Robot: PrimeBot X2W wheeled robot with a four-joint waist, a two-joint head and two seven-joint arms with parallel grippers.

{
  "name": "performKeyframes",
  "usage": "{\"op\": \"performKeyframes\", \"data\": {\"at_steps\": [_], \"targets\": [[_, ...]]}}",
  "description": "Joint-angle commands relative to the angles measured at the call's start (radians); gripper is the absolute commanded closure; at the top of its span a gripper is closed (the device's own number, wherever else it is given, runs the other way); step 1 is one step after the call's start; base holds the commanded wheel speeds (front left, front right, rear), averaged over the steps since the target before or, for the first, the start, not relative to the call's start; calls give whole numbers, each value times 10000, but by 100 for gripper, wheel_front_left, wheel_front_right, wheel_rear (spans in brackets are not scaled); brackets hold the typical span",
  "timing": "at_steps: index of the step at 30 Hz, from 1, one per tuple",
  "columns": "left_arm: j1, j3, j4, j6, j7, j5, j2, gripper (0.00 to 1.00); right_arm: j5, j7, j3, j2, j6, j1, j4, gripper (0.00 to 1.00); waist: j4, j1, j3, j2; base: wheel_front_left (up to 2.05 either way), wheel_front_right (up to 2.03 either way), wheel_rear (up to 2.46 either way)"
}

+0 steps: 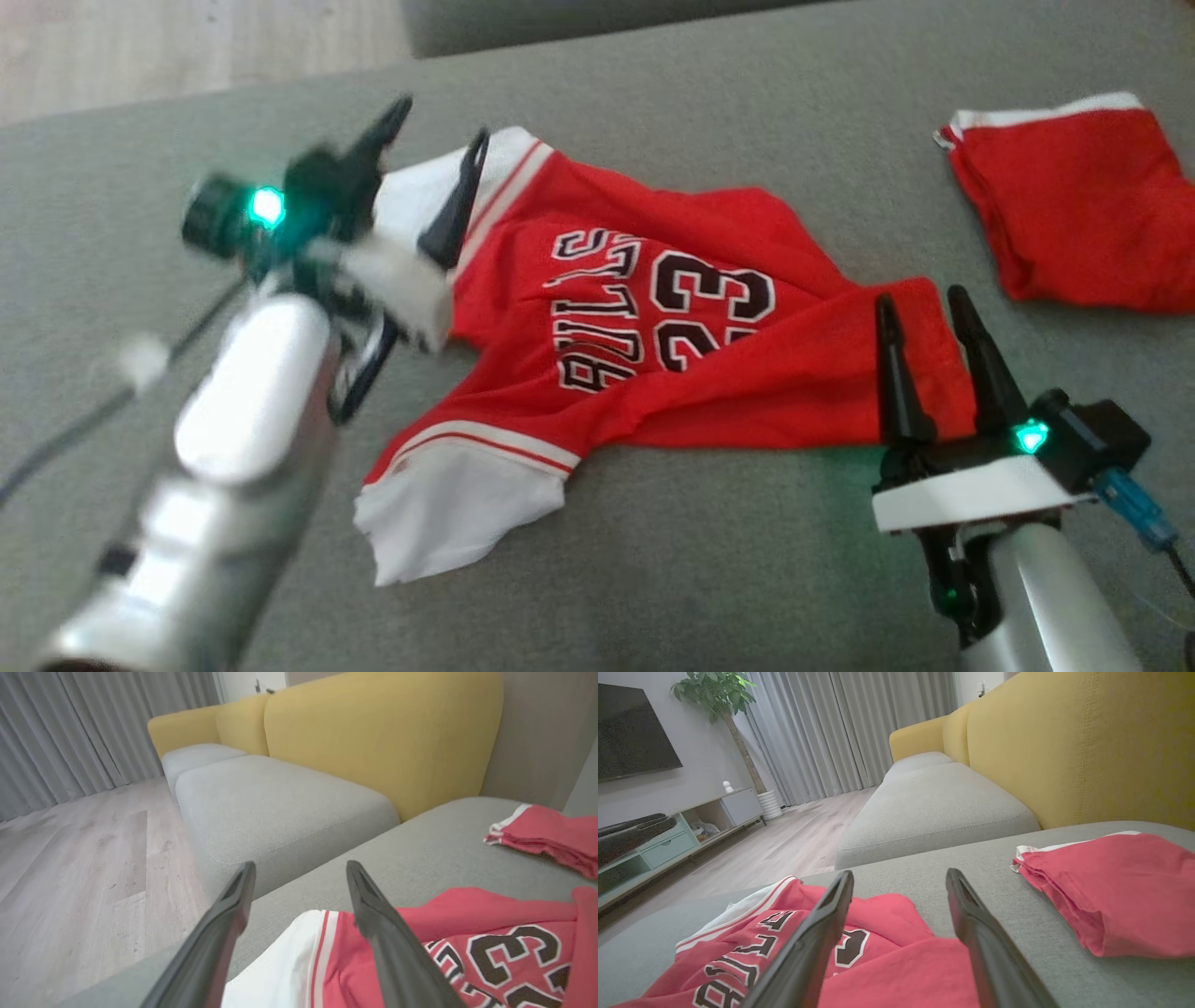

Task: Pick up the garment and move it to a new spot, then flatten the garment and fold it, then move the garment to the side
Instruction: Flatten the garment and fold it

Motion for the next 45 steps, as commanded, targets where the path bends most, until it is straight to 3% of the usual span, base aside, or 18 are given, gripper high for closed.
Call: {"op": "performKeyframes", "data": {"at_steps": [1,6,12,18,26,27,28,29,32,35,45], "targets": [[-656,-40,-153,-42,397,-272,376,0,66,-106,280,-36,-7,-322,-241,0,-334,-2,324,0,0,0,0],[-2498,-2607,335,-53,2661,-2308,1748,0,261,-130,577,-36,-7,-625,-158,0,-911,-2,781,0,0,0,0],[-3745,-4978,767,-56,4071,-4266,3343,0,555,-135,838,-36,-7,-786,-300,0,-1628,-2,1252,0,0,0,0],[-4200,-5876,1671,-56,4140,-4716,3820,0,712,-136,1099,-36,-7,-877,-458,0,-2080,-2,1629,0,0,0,0],[-4239,-6754,2655,-57,4808,-5726,3871,0,834,-137,1127,-36,-7,-887,-750,0,-2414,-2,1947,0,0,0,0],[-4245,-6857,2693,-57,5001,-5893,3912,7,829,-137,1116,-36,-7,-883,-771,0,-2418,-2,1962,0,0,0,0],[-4273,-6946,2713,-57,5137,-6031,3965,69,820,-137,1102,-36,-7,-883,-789,0,-2417,-2,1975,0,0,0,0],[-4315,-7012,2739,-57,5216,-6139,4025,100,813,-137,1088,-36,-7,-885,-806,0,-2413,-2,1985,0,0,0,0],[-4546,-7120,2858,-57,5103,-6261,4220,100,804,-137,1045,-36,-7,-882,-876,0,-2387,-2,2044,0,0,0,0],[-4927,-7015,3255,40,4325,-5986,4306,100,776,-137,1055,-36,-7,-875,-901,0,-2350,-2,2079,0,0,0,0],[-6267,-6884,4535,1209,1586,-4730,4105,100,671,-137,1177,-36,-7,-910,-766,0,-2247,-2,2010,0,0,0,0]]}}
